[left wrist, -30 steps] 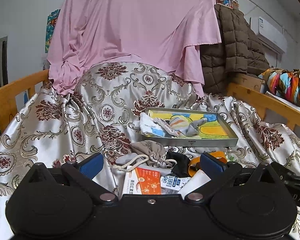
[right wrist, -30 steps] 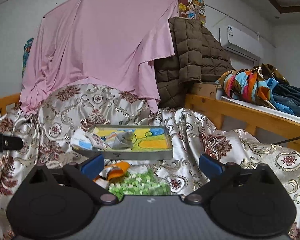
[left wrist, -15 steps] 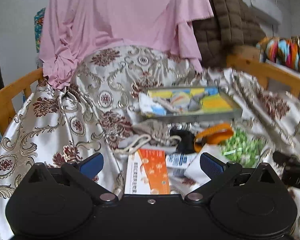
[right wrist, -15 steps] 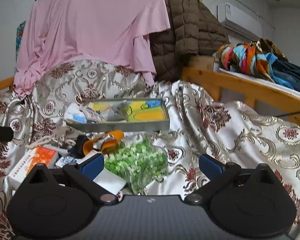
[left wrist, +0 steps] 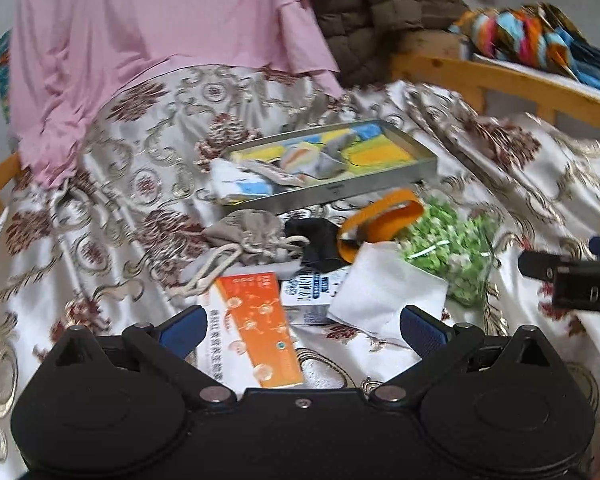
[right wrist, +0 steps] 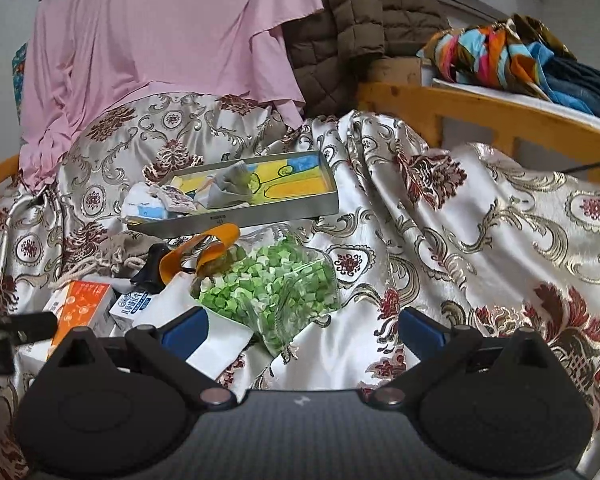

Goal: Organize soft objects
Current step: 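Grasp the white cloth square with the left tool while the right tool grasps the orange strap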

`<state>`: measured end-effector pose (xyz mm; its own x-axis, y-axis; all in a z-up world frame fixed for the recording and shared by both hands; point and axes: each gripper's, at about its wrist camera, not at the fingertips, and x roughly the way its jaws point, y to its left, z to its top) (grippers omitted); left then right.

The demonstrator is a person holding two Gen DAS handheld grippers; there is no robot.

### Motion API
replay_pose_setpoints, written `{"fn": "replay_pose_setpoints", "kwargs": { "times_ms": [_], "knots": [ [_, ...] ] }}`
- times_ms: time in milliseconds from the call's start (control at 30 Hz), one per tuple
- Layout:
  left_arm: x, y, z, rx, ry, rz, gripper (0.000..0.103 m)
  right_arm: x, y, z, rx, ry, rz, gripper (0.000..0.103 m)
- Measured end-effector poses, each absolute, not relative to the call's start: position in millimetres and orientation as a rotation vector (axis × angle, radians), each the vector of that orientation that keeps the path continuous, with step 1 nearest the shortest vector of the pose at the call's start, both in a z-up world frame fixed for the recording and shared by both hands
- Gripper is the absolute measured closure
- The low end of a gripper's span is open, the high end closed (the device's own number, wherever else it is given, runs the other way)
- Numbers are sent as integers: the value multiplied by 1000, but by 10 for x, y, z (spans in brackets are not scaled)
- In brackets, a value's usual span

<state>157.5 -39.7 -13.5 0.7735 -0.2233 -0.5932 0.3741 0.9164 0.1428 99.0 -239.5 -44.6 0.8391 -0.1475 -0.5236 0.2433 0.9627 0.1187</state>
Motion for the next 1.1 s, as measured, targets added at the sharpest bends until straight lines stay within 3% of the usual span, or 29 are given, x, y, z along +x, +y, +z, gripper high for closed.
{"fn": "replay_pose_setpoints", "kwargs": {
  "times_ms": [600,1100],
  "knots": [
    [1844,-844,-642,569,522,-519,1,1284,-2437,-440,182,574,-38,0],
    [2101,-998,-899,554,533,-608,1,1635,-2590,-371,225,451,123,1]
  ]
}}
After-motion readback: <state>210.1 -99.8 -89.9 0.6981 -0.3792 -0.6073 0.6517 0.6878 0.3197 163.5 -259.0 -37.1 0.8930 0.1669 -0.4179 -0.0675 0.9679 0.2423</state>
